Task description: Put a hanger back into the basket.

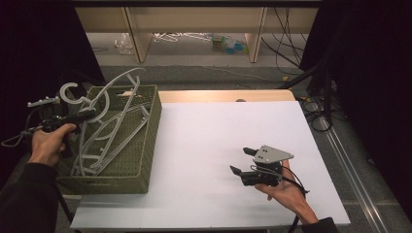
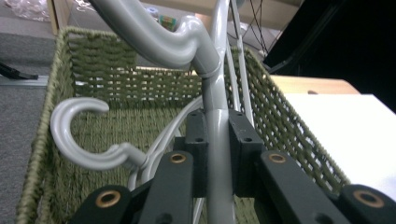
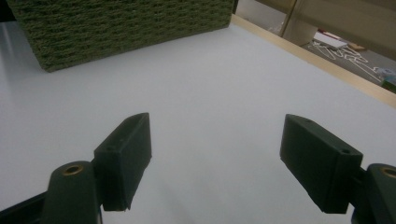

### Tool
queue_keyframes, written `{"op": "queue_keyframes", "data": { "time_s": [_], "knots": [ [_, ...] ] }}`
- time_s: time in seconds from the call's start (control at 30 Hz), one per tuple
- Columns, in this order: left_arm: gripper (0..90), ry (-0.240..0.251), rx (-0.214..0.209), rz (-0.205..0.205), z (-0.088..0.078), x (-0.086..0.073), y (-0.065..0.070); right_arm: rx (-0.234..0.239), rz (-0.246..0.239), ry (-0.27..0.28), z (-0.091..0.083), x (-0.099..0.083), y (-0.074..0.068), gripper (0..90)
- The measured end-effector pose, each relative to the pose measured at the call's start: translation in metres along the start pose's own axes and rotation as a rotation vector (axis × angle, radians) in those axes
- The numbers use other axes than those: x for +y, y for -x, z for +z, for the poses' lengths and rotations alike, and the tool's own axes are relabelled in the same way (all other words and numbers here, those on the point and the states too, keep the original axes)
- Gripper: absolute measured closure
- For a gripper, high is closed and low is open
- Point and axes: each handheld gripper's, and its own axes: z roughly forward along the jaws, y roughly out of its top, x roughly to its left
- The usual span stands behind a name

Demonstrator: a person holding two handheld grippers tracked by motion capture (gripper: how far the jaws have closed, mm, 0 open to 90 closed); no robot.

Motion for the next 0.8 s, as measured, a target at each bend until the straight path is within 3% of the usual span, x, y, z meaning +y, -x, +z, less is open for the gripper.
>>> {"op": "queue_keyframes", "data": {
  "time_s": [0.07,0.17,0.37,0.5,0.57,0.8],
  "knots": [
    [79.7,-0.012,0.0,0.014,0.001,-0.003,-0.003,0.0,-0.001,-0.001,0.0,0.0,0.0,25.5],
    [79.2,0.01,-0.036,0.014,0.0,-0.007,-0.007,0.011,0.001,-0.014,-0.001,0.0,0.001,25.5],
    [79.5,-0.003,-0.023,0.074,0.004,-0.007,-0.006,0.008,-0.001,-0.018,-0.001,-0.001,0.001,25.6],
    [79.5,-0.019,-0.002,0.09,0.007,-0.006,-0.008,0.008,-0.001,-0.017,-0.001,-0.001,0.0,25.7],
    [79.5,-0.035,0.005,0.125,0.008,-0.007,-0.01,0.008,-0.001,-0.014,-0.001,-0.001,0.001,25.8],
    [79.4,-0.045,-0.012,0.158,0.004,-0.011,-0.017,0.006,-0.001,-0.015,-0.002,-0.001,0.001,25.7]
  ]
}}
